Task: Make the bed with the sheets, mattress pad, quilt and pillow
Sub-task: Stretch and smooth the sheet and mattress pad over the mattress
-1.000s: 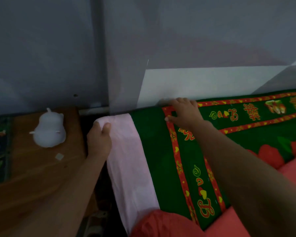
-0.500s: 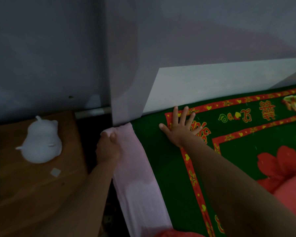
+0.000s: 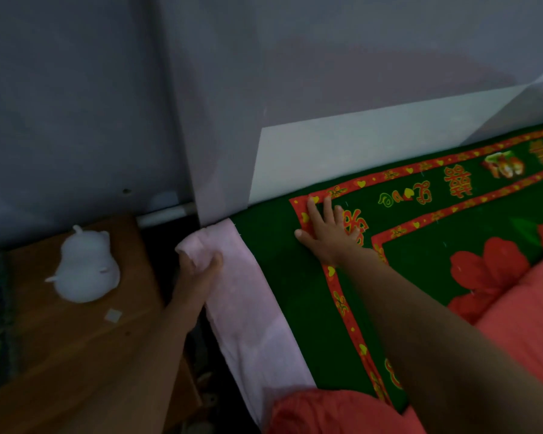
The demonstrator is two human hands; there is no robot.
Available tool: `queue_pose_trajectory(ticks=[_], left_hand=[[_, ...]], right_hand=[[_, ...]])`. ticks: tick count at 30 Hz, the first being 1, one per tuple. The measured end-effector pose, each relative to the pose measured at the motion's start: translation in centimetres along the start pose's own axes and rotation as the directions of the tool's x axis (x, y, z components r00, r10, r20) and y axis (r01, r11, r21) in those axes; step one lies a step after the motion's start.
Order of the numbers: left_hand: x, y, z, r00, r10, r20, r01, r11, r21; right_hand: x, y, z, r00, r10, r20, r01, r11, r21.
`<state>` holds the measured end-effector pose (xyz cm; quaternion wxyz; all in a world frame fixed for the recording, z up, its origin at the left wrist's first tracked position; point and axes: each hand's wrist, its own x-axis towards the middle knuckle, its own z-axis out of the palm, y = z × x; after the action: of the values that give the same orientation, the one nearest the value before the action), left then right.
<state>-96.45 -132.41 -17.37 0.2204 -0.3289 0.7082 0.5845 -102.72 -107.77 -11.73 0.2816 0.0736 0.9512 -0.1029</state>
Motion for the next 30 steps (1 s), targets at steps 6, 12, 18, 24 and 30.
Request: queue_pose_trajectory(ticks=[6,12,18,24,30], left_hand=[[-4.5,-0.9,0.6,0.993,0.084,0.079,-0.067,0.978,-0.196],[-7.6,0.3,1.8,0.964,0.192,0.184,-0.087,0.883,-0.461],[-5.9,-0.4,0.5,0.948,0.295,-0.121,-0.309,0.944,-0.114],[-4.8,-0.6,1.5,0.956,0.242,-0.167,-0.217,0.964,0.155],[-4.3,-0.4,1.8,0.963,0.213,-0.164,-0.158,0.942,0.297]], right_hand=[[-4.6,1.5,2.6,0.999,-0.049,0.024,0.048,0.998,0.048],[-7.8,2.6,2.7,0.997,-0.067,-0.047,0.074,0.981,0.182],[-9.5,2.3,3.8,0.987,-0.13,-0.09,0.144,0.975,0.17],[-8.1,1.0,8.7,0.987,-0.098,0.13,0.106,0.993,-0.058],[-6.3,0.9,8.6,0.977,-0.072,0.2,0.098,0.988,-0.123]])
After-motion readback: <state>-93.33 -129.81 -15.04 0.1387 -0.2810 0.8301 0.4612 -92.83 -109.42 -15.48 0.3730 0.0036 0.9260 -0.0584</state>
